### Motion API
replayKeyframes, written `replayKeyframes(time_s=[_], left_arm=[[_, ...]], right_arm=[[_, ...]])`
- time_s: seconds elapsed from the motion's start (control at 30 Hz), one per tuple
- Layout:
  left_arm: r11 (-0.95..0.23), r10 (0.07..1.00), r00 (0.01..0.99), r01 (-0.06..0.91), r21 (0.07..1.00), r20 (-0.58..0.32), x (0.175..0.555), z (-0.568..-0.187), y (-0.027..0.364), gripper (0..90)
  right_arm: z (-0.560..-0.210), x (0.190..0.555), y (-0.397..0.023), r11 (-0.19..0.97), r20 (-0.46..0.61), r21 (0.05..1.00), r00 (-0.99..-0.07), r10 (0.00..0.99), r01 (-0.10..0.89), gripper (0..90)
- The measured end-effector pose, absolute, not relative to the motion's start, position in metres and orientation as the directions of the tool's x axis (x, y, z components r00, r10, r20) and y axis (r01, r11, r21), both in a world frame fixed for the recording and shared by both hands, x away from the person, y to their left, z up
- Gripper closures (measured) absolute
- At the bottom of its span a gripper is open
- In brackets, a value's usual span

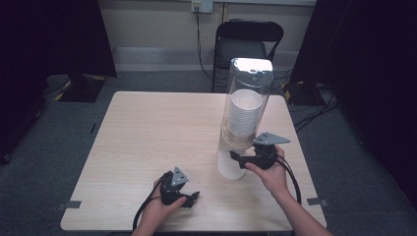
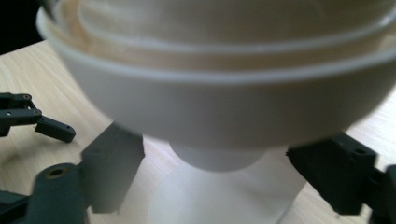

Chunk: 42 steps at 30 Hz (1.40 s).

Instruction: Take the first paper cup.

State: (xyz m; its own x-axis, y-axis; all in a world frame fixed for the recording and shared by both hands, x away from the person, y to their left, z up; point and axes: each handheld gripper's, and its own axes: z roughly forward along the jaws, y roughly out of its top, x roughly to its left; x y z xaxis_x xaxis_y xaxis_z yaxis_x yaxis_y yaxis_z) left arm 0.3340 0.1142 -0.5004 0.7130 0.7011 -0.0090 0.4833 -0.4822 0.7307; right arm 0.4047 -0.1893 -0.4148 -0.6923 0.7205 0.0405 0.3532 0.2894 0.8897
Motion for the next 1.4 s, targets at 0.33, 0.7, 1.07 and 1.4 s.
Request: replayKeyframes(time_s=[0.33,0.7,1.07,1.4], left_arm=[[-0.482,0.701,0.713,0.483,0.73,-0.009,0.334,-0.5,0.114,14.7],[-0.482,0.701,0.713,0.483,0.731,-0.009,0.334,-0.5,0.114,14.7],[-0.483,0.701,0.713,0.483,0.73,-0.008,0.334,-0.5,0.114,14.7],[-0.483,0.701,0.713,0.483,0.73,-0.009,0.334,-0.5,0.114,14.7]], right_arm=[[-0.416,0.413,-0.184,0.244,0.076,0.903,-0.692,0.718,0.353,33.4],[-0.423,0.409,-0.185,0.258,0.017,0.921,-0.692,0.721,0.291,35.7],[-0.428,0.407,-0.184,0.253,0.001,0.93,-0.689,0.724,0.267,36.3],[-0.429,0.406,-0.185,0.261,-0.007,0.929,-0.693,0.72,0.262,36.5]])
